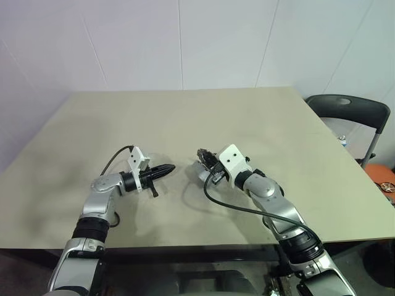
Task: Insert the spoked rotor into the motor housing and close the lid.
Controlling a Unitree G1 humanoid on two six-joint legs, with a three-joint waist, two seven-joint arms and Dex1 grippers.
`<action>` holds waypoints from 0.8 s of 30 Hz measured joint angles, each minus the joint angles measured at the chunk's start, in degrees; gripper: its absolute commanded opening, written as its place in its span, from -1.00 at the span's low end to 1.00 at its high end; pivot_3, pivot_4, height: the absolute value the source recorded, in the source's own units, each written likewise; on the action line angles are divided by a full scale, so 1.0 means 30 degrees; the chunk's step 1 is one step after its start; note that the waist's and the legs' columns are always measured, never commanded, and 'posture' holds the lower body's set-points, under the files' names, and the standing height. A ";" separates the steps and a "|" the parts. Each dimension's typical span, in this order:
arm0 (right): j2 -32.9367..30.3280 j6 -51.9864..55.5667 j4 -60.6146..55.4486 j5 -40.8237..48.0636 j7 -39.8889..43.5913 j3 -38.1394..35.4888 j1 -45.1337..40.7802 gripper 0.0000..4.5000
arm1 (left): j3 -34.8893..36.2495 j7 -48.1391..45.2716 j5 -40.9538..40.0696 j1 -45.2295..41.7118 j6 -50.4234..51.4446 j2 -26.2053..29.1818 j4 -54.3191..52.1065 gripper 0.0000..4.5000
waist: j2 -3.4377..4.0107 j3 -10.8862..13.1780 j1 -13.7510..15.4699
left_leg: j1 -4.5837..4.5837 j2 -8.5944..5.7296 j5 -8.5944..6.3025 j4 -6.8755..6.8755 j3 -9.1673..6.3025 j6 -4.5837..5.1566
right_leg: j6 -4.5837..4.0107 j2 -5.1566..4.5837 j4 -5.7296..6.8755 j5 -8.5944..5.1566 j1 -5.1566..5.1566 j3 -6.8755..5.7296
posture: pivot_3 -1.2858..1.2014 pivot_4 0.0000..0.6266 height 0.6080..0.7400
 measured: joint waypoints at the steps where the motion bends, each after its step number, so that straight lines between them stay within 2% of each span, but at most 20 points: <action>1: 0.0063 -0.0093 -0.0001 0.0036 0.0138 -0.0009 0.0001 -0.97 | 0.0000 0.0003 0.0001 0.0000 0.0000 0.0000 0.0000 -1.00 | 0.0000 0.0000 -0.0025 | 0.0001 0.0002 0.0000 -0.0003 -0.0001 0.0000 | 0.0000 0.0001 0.0001 0.0000 -0.0003 0.0000 | 0.03 -1.00 1.00; 4: 0.0688 -0.0110 -0.0132 0.0894 0.0841 -0.0409 0.0095 -0.97 | -0.0004 0.0023 0.0033 -0.0036 0.0000 -0.0020 0.0004 -1.00 | 0.0000 0.0000 -0.0095 | 0.0004 0.0014 0.0000 -0.0012 -0.0003 0.0000 | 0.0000 0.0003 0.0003 0.0001 -0.0007 0.0002 | 0.03 -1.00 1.00; 11: 0.1185 0.0436 -0.1493 0.3199 0.2627 -0.1070 0.0593 0.10 | 0.0000 0.0093 0.0163 -0.0060 -0.0002 -0.0017 0.0157 -1.00 | -0.0001 0.0000 -0.0062 | 0.0011 0.0005 0.0000 0.0001 -0.0006 0.0000 | 0.0001 0.0006 0.0006 0.0001 0.0008 0.0000 | 0.03 -1.00 1.00; 24: 0.0228 0.1805 -0.2212 0.4978 0.4751 -0.1602 0.1228 0.10 | -0.0001 0.0062 0.0214 -0.0089 -0.0060 -0.0019 0.0466 -1.00 | -0.0001 0.0000 -0.0042 | 0.0004 0.0008 -0.0001 -0.0003 -0.0007 0.0001 | 0.0000 -0.0004 0.0002 0.0001 0.0003 -0.0003 | 0.03 -1.00 1.00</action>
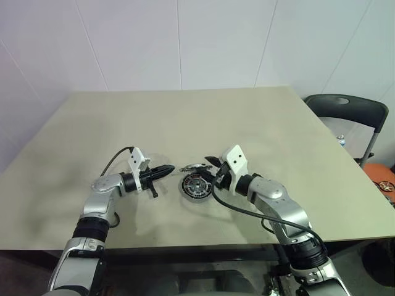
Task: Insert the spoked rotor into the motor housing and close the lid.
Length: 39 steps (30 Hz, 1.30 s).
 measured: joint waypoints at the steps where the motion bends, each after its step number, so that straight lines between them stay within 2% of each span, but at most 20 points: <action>1: -0.0309 0.0367 -0.0208 0.0376 0.0485 0.0006 0.0160 0.10 | 0.0001 -0.0004 0.0000 0.0000 0.0000 0.0004 0.0027 -1.00 | 0.0000 0.0000 0.0010 | -0.0001 0.0000 0.0000 -0.0001 0.0000 0.0001 | 0.0001 -0.0002 -0.0003 0.0000 0.0001 -0.0001 | 0.03 -1.00 1.00; 5: -0.2008 0.2095 -0.1000 0.2192 0.2651 -0.0059 0.0964 0.10 | 0.0000 -0.0070 0.0007 -0.0017 -0.0003 0.0007 0.0121 -1.00 | -0.0003 0.0002 0.0023 | -0.0001 -0.0003 -0.0001 0.0006 0.0001 0.0002 | 0.0003 -0.0013 -0.0012 -0.0002 0.0013 -0.0002 | 0.03 -1.00 1.00; 9: -0.2717 0.2918 -0.1436 0.3485 0.3561 -0.0822 0.1155 0.10 | -0.0016 -0.0152 0.0014 -0.0046 -0.0004 0.0002 0.0183 -1.00 | -0.0006 0.0003 -0.0009 | 0.0007 0.0007 -0.0001 0.0008 0.0000 0.0002 | 0.0005 -0.0011 -0.0003 -0.0003 0.0014 -0.0003 | 0.03 -1.00 1.00; 15: -0.0647 0.2502 0.0148 0.3447 0.0750 -0.3029 -0.0719 0.10 | -0.0026 -0.0163 0.0074 -0.0207 -0.0012 -0.0028 0.0276 -1.00 | -0.0007 0.0002 0.0013 | 0.0010 0.0012 0.0001 0.0012 -0.0002 -0.0001 | 0.0000 -0.0004 0.0010 0.0001 0.0011 -0.0005 | 0.03 -1.00 1.00; 18: -0.0255 0.2130 0.0639 0.2444 -0.0160 -0.2384 -0.1230 0.35 | -0.0024 -0.0160 0.0112 -0.0256 -0.0013 -0.0037 0.0278 -1.00 | -0.0010 0.0000 0.0045 | -0.0010 0.0005 0.0000 -0.0010 -0.0002 0.0000 | 0.0000 -0.0014 -0.0003 0.0001 -0.0015 -0.0005 | 0.03 -1.00 1.00; 22: 0.0414 0.2081 0.0882 0.1619 -0.0333 -0.0453 -0.1204 0.95 | -0.0024 -0.0159 0.0134 -0.0291 -0.0012 -0.0046 0.0283 -1.00 | -0.0010 0.0000 0.0017 | -0.0025 0.0002 -0.0004 -0.0013 0.0002 -0.0003 | -0.0002 -0.0019 -0.0001 0.0002 -0.0032 0.0000 | 0.03 -1.00 1.00; 23: 0.0435 0.2081 0.0884 0.1355 -0.0330 -0.0020 -0.1210 0.98 | -0.0024 -0.0161 0.0134 -0.0319 -0.0010 -0.0045 0.0283 -1.00 | -0.0010 0.0000 0.0015 | -0.0021 0.0001 -0.0004 -0.0008 0.0002 -0.0004 | -0.0002 -0.0018 0.0000 0.0002 -0.0027 0.0000 | 0.03 -1.00 1.00; 30: 0.0696 0.2611 0.1082 0.0449 0.0153 0.2011 -0.1411 0.98 | -0.0019 -0.0161 0.0134 -0.0350 -0.0004 -0.0029 0.0282 -1.00 | -0.0010 0.0000 0.0004 | -0.0003 0.0002 -0.0003 -0.0002 0.0000 -0.0005 | -0.0002 -0.0003 0.0014 0.0002 -0.0017 -0.0004 | 0.03 -1.00 1.00; 39: -0.0046 0.2636 0.1382 -0.1024 0.0039 0.2527 -0.1411 0.98 | -0.0014 -0.0156 0.0132 -0.0349 0.0002 -0.0007 0.0266 -1.00 | -0.0010 0.0000 0.0006 | -0.0006 -0.0003 -0.0003 -0.0001 0.0002 -0.0005 | -0.0002 -0.0001 0.0010 0.0002 -0.0016 -0.0004 | 0.03 -1.00 1.00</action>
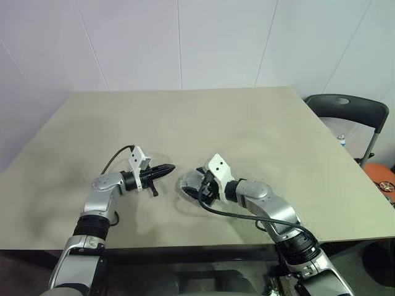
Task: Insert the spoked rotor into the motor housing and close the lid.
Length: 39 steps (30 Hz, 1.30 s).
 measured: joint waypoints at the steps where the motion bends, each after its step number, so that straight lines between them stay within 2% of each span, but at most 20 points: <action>1: -0.0035 0.0003 0.0151 -0.0179 -0.0040 0.0034 0.0003 0.98 | 0.0001 0.0000 0.0000 0.0000 0.0001 0.0004 -0.0001 -1.00 | 0.0000 0.0000 -0.0002 | 0.0001 0.0000 0.0000 0.0000 0.0000 0.0000 | 0.0000 0.0000 0.0001 0.0000 0.0000 0.0000 | 0.03 -1.00 1.00; 8: 0.0056 0.0714 0.0443 -0.0251 0.0055 -0.0069 0.0003 0.98 | 0.0000 0.0009 0.0001 -0.0007 0.0000 0.0006 -0.0002 -1.00 | -0.0014 -0.0010 -0.0016 | 0.0019 0.0006 0.0000 0.0002 -0.0001 0.0000 | 0.0000 -0.0002 0.0005 0.0000 0.0018 0.0000 | 0.03 -1.00 1.00; 11: 0.0174 0.0879 0.0443 -0.0154 0.0109 -0.0098 0.0012 0.72 | 0.0000 0.0027 0.0003 -0.0007 -0.0004 0.0007 -0.0002 -1.00 | -0.0021 -0.0014 -0.0023 | 0.0028 0.0005 0.0000 0.0005 -0.0001 0.0000 | 0.0000 0.0001 0.0005 0.0000 0.0028 0.0001 | 0.03 -1.00 1.00; 14: 0.0335 0.0955 0.0453 -0.0157 0.0080 -0.0103 0.0016 0.35 | 0.0001 0.0073 0.0010 -0.0007 -0.0007 0.0008 -0.0002 -1.00 | -0.0022 -0.0015 -0.0020 | 0.0030 0.0006 0.0000 0.0004 -0.0002 0.0000 | 0.0000 0.0001 0.0007 0.0000 0.0028 0.0000 | 0.03 -1.00 1.00; 19: 0.0575 0.0856 0.0516 -0.0106 0.0026 -0.0237 0.0025 0.35 | 0.0001 0.0116 0.0013 -0.0009 -0.0007 0.0013 -0.0002 -1.00 | -0.0024 -0.0016 -0.0029 | 0.0032 0.0006 0.0000 0.0004 -0.0002 0.0000 | 0.0000 0.0001 0.0009 0.0000 0.0027 0.0000 | 0.03 -1.00 1.00; 24: 0.1520 0.0981 0.1108 0.0948 -0.0096 -0.1658 0.0131 0.35 | 0.0000 0.0154 0.0014 -0.0007 -0.0006 0.0018 -0.0006 -1.00 | -0.0022 -0.0015 -0.0028 | 0.0012 0.0002 0.0001 0.0006 -0.0002 -0.0001 | -0.0002 0.0004 0.0012 0.0002 0.0007 0.0000 | 0.03 -1.00 1.00; 32: -0.0219 0.0593 0.1222 0.0314 0.0565 -0.1490 -0.0114 0.35 | -0.0002 0.0166 0.0014 0.0029 0.0003 0.0020 -0.0053 -1.00 | -0.0022 -0.0014 0.0001 | 0.0010 -0.0003 0.0000 0.0007 -0.0001 0.0000 | -0.0001 -0.0006 0.0007 0.0001 0.0011 -0.0001 | 0.03 -1.00 1.00; 39: -0.0436 0.0275 0.1090 -0.0137 0.0526 -0.1157 -0.0161 0.35 | -0.0005 0.0166 0.0013 0.0185 0.0025 0.0018 -0.0136 -1.00 | -0.0023 -0.0016 -0.0005 | 0.0015 0.0000 0.0000 0.0013 -0.0002 0.0000 | -0.0001 -0.0005 0.0008 0.0001 0.0019 -0.0001 | 0.03 -1.00 1.00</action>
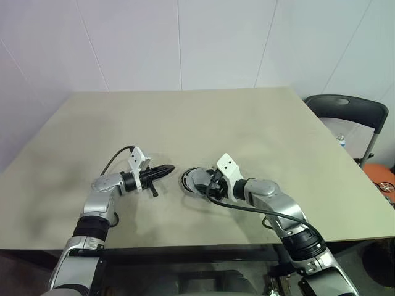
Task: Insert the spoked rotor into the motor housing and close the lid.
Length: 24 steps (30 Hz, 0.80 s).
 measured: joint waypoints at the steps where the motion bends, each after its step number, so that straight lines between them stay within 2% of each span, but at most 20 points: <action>1: 0.0345 0.0048 0.0094 0.0040 -0.0220 -0.0085 0.0001 0.35 | 0.0000 0.0000 0.0000 0.0010 0.0003 0.0000 -0.0015 -1.00 | 0.0000 0.0000 0.0000 | -0.0001 0.0000 0.0000 -0.0001 -0.0001 0.0000 | 0.0000 0.0000 0.0002 0.0000 -0.0001 0.0000 | 0.03 -1.00 1.00; 4: 0.1238 0.0341 0.0352 0.0211 -0.0847 -0.0501 -0.0018 0.35 | -0.0009 0.0006 0.0000 0.0014 0.0025 -0.0023 -0.0062 -1.00 | 0.0001 0.0001 -0.0002 | -0.0006 0.0003 0.0000 -0.0004 -0.0001 -0.0001 | -0.0002 0.0004 0.0005 0.0001 -0.0013 0.0000 | 0.03 -1.00 1.00; 24: 0.2005 0.0519 0.0643 -0.0750 -0.2250 0.0004 -0.0309 0.35 | -0.0009 0.0035 0.0000 0.0181 0.0129 -0.0031 -0.0267 -1.00 | 0.0000 0.0000 -0.0037 | 0.0023 0.0004 0.0008 0.0007 0.0000 -0.0014 | -0.0016 0.0014 0.0015 0.0010 0.0013 0.0001 | 0.03 -1.00 1.00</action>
